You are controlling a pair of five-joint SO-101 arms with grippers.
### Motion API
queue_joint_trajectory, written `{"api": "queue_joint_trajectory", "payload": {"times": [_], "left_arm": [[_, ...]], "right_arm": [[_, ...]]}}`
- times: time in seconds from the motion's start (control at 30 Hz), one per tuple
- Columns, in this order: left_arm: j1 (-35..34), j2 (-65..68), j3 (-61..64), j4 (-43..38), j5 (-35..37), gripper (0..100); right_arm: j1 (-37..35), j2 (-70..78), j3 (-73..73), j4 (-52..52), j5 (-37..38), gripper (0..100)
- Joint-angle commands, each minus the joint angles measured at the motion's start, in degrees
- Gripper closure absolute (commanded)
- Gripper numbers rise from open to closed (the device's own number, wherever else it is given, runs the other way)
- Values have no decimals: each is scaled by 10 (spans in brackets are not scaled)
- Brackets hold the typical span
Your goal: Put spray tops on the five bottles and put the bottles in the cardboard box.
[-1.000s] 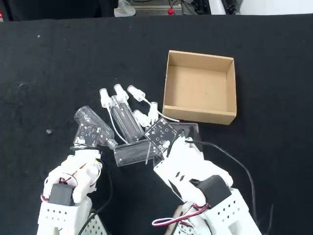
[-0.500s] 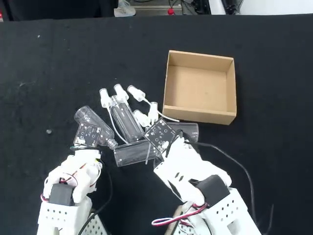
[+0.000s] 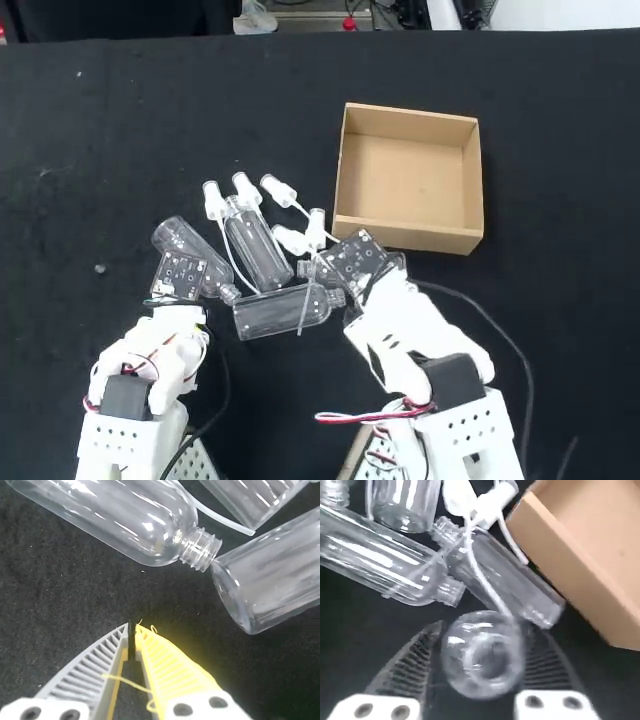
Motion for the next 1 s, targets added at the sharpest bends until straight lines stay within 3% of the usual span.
{"api": "queue_joint_trajectory", "payload": {"times": [0.0, 0.23, 0.5, 0.73, 0.97], "left_arm": [[5, -4, 12, 3, 5, 970], [5, -4, 12, 3, 5, 970], [5, -4, 12, 3, 5, 970], [5, -4, 12, 3, 5, 970], [5, -4, 12, 3, 5, 970]], "right_arm": [[18, 2, -32, -4, 8, 938], [54, 7, -145, 73, 11, 939], [283, 8, -247, 93, 91, 938], [462, 95, -234, -14, 112, 938], [517, 335, -290, -154, 109, 938]]}}
